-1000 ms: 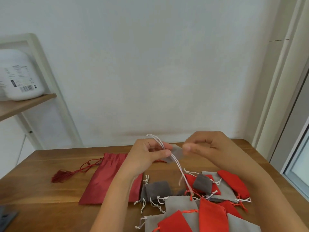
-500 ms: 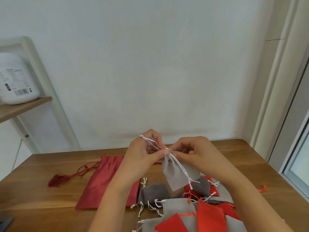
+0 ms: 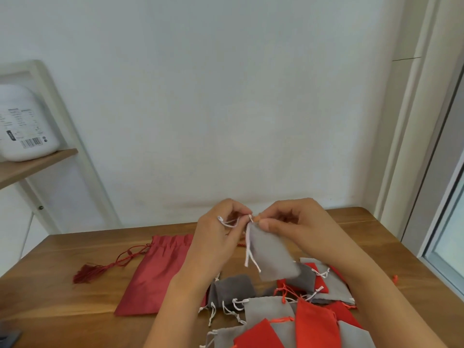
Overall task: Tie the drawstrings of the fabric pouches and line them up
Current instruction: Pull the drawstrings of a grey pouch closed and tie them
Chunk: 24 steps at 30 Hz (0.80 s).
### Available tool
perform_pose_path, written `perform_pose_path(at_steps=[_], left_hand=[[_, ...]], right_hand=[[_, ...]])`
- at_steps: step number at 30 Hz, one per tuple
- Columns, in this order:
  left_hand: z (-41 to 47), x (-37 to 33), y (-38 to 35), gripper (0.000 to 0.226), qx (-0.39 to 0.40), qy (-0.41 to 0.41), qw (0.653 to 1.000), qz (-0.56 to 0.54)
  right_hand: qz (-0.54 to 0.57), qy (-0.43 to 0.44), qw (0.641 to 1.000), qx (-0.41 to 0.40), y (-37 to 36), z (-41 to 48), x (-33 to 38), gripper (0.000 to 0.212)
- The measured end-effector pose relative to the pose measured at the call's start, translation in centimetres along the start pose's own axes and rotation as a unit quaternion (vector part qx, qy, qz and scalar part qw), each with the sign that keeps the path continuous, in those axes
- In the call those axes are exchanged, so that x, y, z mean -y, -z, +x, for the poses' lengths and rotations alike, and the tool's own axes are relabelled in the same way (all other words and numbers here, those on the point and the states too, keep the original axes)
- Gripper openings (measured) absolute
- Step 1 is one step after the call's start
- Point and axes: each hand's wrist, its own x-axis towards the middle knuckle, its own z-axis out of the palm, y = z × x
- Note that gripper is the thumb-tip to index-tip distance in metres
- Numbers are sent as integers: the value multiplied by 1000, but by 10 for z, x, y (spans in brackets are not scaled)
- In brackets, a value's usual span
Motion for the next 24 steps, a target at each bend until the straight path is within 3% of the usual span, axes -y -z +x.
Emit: perform_pose_path(at_steps=[3,8,13,20,24], left_hand=[[-2,-13,6,21,-21,18,995,-99],[-5,-31,11,15,-37,-29,995,-85],[-5,-33,10,14,-45,-27,996,-69],[-4,-30,12,6,2,27,996,-81],[-3,-31,9,13,9,23,998,-53]], right_hand=[[126,11,991,-32,-1,-1,7,19],[224,-24,974,-11,-5,-2,10,30],[220,-32,975,-31,-3,-4,15,28],[124,0,992,-28,2,-6,14,34],[-62,67,993,-71,0,-2,5,28]])
